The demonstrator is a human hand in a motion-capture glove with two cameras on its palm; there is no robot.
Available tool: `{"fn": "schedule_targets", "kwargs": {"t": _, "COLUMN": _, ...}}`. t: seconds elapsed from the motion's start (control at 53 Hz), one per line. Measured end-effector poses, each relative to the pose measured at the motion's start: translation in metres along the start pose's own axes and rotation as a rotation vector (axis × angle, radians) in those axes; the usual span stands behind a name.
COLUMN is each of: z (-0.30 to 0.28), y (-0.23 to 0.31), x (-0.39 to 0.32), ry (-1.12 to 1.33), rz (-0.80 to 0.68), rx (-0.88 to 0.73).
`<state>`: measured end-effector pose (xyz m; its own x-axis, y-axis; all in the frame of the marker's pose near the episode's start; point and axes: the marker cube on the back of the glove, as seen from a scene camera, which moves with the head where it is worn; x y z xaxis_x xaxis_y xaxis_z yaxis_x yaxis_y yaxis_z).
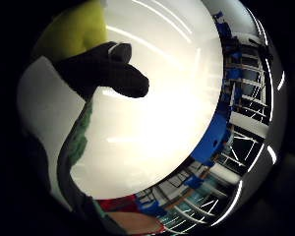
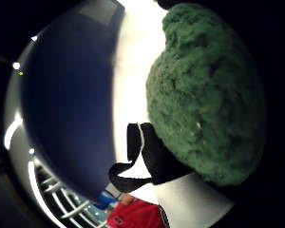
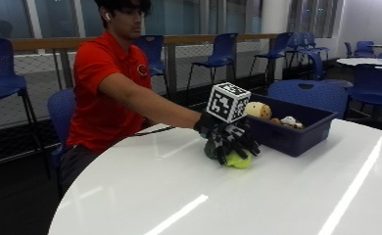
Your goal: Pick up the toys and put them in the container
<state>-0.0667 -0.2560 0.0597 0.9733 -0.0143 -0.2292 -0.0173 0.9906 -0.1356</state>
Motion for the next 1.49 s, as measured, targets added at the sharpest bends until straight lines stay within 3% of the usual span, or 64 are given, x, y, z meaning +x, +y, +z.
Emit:
{"fn": "schedule_targets", "kwargs": {"t": 0.453, "z": 0.008, "y": -0.008, "x": -0.001, "ry": 0.062, "rz": -0.007, "rx": 0.009}}
{"fn": "schedule_targets", "kwargs": {"t": 0.849, "z": 0.009, "y": 0.000, "x": -0.017, "ry": 0.100, "rz": 0.050, "rx": 0.136}}
{"fn": "schedule_targets", "kwargs": {"t": 1.114, "z": 0.006, "y": 0.007, "x": -0.023, "ry": 0.191, "rz": 0.000, "rx": 0.295}}
{"fn": "schedule_targets", "kwargs": {"t": 1.265, "z": 0.003, "y": 0.012, "x": -0.020, "ry": 0.214, "rz": -0.045, "rx": 0.260}}
{"fn": "schedule_targets", "kwargs": {"t": 1.491, "z": -0.029, "y": 0.023, "x": 0.011, "ry": 0.009, "rz": 0.008, "rx": 0.191}}
